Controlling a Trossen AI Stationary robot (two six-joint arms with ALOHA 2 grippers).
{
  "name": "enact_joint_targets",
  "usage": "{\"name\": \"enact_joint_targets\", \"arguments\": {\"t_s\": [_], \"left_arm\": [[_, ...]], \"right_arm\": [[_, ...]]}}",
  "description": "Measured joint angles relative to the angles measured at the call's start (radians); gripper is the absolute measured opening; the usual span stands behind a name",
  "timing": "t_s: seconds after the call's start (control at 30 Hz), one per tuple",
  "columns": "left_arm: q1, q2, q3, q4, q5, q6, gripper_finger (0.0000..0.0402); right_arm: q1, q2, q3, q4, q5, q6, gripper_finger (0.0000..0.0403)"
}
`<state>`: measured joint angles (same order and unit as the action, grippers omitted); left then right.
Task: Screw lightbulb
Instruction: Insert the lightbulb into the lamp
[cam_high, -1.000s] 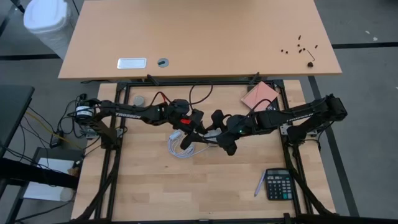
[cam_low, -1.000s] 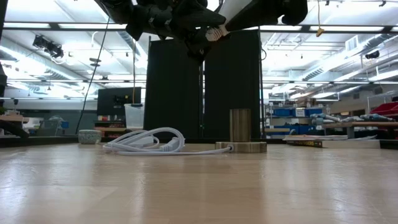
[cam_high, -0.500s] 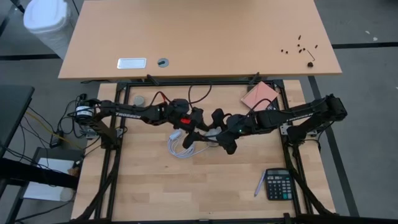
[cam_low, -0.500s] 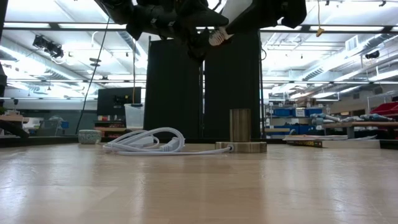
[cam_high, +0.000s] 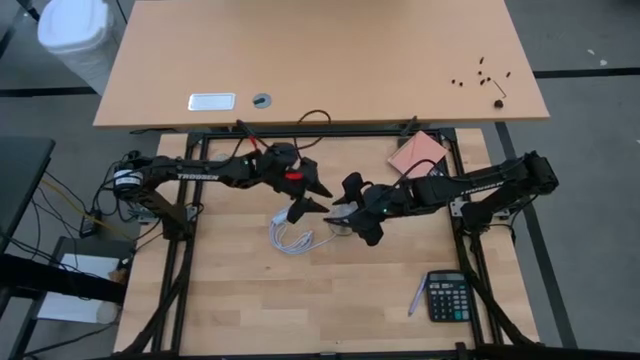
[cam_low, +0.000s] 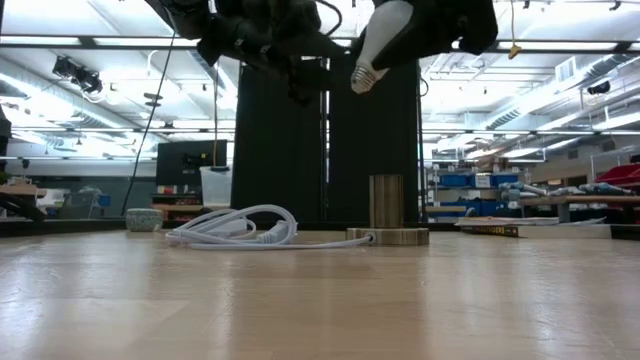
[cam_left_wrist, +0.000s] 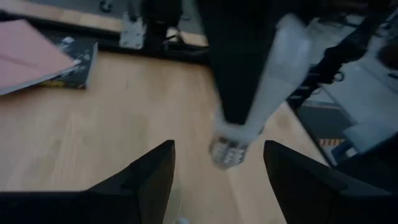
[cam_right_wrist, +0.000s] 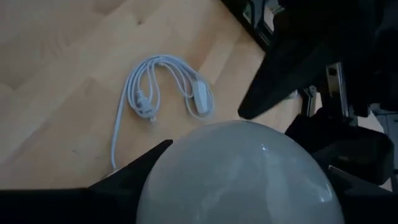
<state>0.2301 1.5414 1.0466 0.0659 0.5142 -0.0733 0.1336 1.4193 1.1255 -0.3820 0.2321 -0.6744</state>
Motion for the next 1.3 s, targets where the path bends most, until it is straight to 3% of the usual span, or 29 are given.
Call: {"name": "enact_joint_targets", "arguments": {"t_s": [0.13, 0.27, 0.5, 0.7, 1.03, 1.3], "left_arm": [[-0.002, 0.000, -0.002, -0.077, -0.051, 0.045, 0.0250], [-0.039, 0.004, -0.063, -0.085, -0.213, 0.086, 0.0249], [-0.135, 0.006, -0.300, 0.302, -0.482, 0.039, 0.0248], [-0.196, 0.060, -0.399, 0.573, -0.635, -0.022, 0.0248], [-0.278, 0.352, -0.308, 0.808, -0.763, -0.037, 0.0248], [-0.275, 0.456, -0.228, 0.807, -0.790, -0.010, 0.0248]], "right_arm": [[-0.024, 0.000, 0.000, -0.037, 0.010, 0.032, 0.0271], [-0.065, 0.000, 0.000, -0.090, 0.000, 0.120, 0.0271], [-0.146, 0.001, 0.000, -0.123, -0.101, 0.241, 0.0258], [-0.169, 0.002, 0.000, -0.140, -0.124, 0.265, 0.0273], [-0.187, 0.003, 0.000, -0.147, -0.195, 0.319, 0.0263], [-0.187, 0.115, -0.002, -0.155, -0.206, 0.316, 0.0268]]}}
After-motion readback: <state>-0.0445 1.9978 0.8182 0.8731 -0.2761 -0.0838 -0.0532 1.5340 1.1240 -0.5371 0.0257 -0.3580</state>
